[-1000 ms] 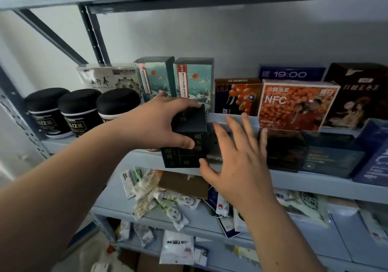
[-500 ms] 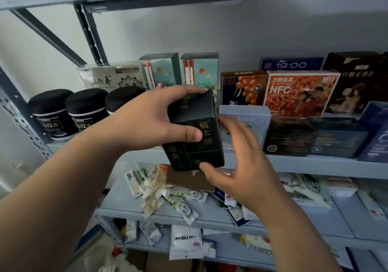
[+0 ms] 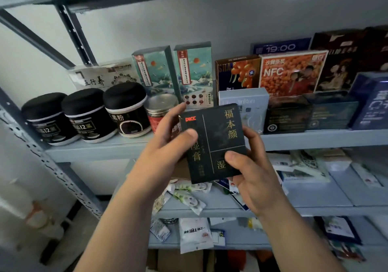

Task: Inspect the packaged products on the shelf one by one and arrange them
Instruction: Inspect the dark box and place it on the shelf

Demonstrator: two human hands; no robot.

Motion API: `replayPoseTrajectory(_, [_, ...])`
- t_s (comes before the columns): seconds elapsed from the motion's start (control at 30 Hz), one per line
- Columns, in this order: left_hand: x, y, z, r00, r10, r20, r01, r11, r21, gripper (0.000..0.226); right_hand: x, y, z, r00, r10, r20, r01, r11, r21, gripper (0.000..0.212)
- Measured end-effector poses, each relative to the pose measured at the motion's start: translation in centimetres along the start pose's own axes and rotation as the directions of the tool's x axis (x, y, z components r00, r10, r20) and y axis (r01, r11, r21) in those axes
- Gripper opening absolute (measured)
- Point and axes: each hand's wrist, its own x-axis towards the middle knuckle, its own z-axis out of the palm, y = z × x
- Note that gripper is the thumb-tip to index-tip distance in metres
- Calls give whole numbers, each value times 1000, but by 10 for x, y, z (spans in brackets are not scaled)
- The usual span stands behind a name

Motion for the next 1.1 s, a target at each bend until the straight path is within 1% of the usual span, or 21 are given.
replayPoseTrajectory(0.07, [-6, -10, -3, 997, -6, 71, 7, 1000, -5, 84, -3, 3, 3, 1000, -3, -25, 4, 999, 49, 49])
replayPoseTrajectory(0.1, [-7, -13, -5, 995, -3, 96, 4, 1000, -9, 88, -4, 4, 5, 1000, -4, -31, 7, 997, 76, 52])
replayPoseTrajectory(0.17, [-9, -16, -8, 994, -6, 110, 9, 1000, -20, 90, -5, 5, 9, 999, -4, -33, 7, 994, 110, 57])
replayPoseTrajectory(0.27, [-13, -20, -12, 996, -20, 89, 26, 997, -70, 90, -5, 5, 12, 999, 9, -31, -6, 994, 106, 50])
replayPoseTrajectory(0.43, [-15, -24, -16, 994, -32, 103, 48, 987, -156, 88, -4, 8, 15, 999, 18, -31, -15, 996, 82, 50])
replayPoseTrajectory(0.5, [-15, -24, -17, 994, -25, 109, 47, 978, -203, 86, -2, 10, 16, 1000, 15, -24, -13, 997, 82, 52])
replayPoseTrajectory(0.57, [-17, -24, -17, 997, -22, 79, 42, 963, -265, 80, 2, 11, 16, 999, 19, -39, -16, 997, 78, 61])
replayPoseTrajectory(0.63, [-18, -23, -16, 998, -57, 14, 58, 942, -330, 66, 6, 12, 17, 999, 38, -35, -36, 997, 67, 70])
replayPoseTrajectory(0.7, [-20, -25, -17, 996, -79, -30, 62, 926, -373, 56, 9, 11, 18, 997, 72, -24, -71, 997, 43, 64])
replayPoseTrajectory(0.8, [-20, -27, -17, 994, -81, -69, 46, 914, -403, 52, 13, 10, 17, 990, 141, -13, -139, 985, 106, 40])
replayPoseTrajectory(0.83, [-20, -27, -17, 994, -77, -75, 40, 914, -404, 49, 13, 10, 17, 988, 154, 6, -153, 979, 133, 39])
replayPoseTrajectory(0.9, [-17, -25, -17, 992, -78, -103, 30, 912, -408, 42, 14, 10, 16, 985, 164, 46, -169, 971, 168, 48])
replayPoseTrajectory(0.97, [-15, -26, -18, 984, -97, -152, 28, 916, -401, 42, 14, 8, 17, 987, 154, 47, -159, 979, 126, 43])
replayPoseTrajectory(1.07, [-15, -28, -19, 977, -120, -174, 53, 937, -346, 39, 16, 6, 16, 993, 111, 40, -109, 993, -53, 57])
replayPoseTrajectory(1.1, [-16, -30, -20, 983, -117, -144, 60, 935, -350, 46, 17, 6, 16, 994, 98, 37, -94, 991, -95, 60])
